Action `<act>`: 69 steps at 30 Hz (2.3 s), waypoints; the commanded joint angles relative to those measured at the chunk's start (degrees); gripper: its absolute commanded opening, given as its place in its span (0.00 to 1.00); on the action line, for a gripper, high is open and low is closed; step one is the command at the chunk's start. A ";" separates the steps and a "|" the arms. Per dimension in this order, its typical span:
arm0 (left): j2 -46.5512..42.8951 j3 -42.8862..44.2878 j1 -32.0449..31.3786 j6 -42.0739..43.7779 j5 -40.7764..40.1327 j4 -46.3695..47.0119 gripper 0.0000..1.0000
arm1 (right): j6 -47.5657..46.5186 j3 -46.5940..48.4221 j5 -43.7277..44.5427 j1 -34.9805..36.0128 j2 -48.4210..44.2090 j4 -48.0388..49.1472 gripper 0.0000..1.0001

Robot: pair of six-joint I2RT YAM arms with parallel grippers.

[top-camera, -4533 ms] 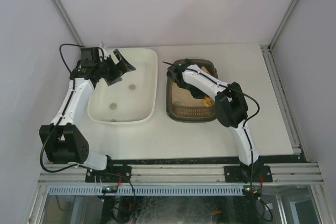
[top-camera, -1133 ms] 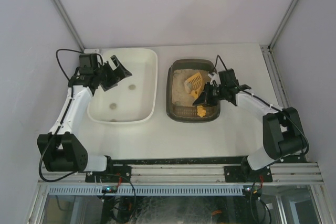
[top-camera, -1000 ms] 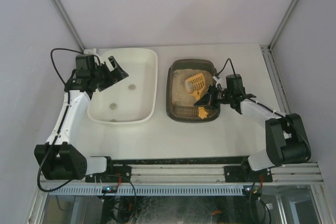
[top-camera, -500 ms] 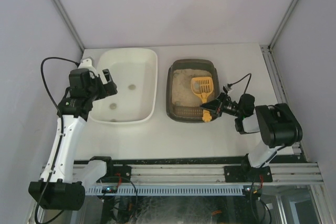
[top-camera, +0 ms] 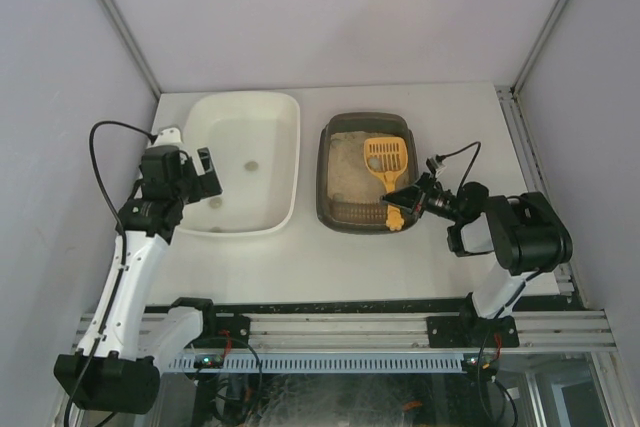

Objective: Clean the litter box

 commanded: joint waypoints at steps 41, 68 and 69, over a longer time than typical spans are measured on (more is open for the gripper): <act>38.12 51.98 14.84 -1.61 27.78 -21.05 0.99 | -60.54 61.58 45.75 40.15 -0.40 -110.81 0.00; 40.10 54.29 18.47 -7.81 26.49 -18.00 1.00 | -82.68 79.58 99.52 60.97 13.99 -123.03 0.00; 40.05 53.80 18.43 -8.19 27.36 -17.23 1.00 | -81.52 79.96 99.50 60.30 13.35 -123.66 0.00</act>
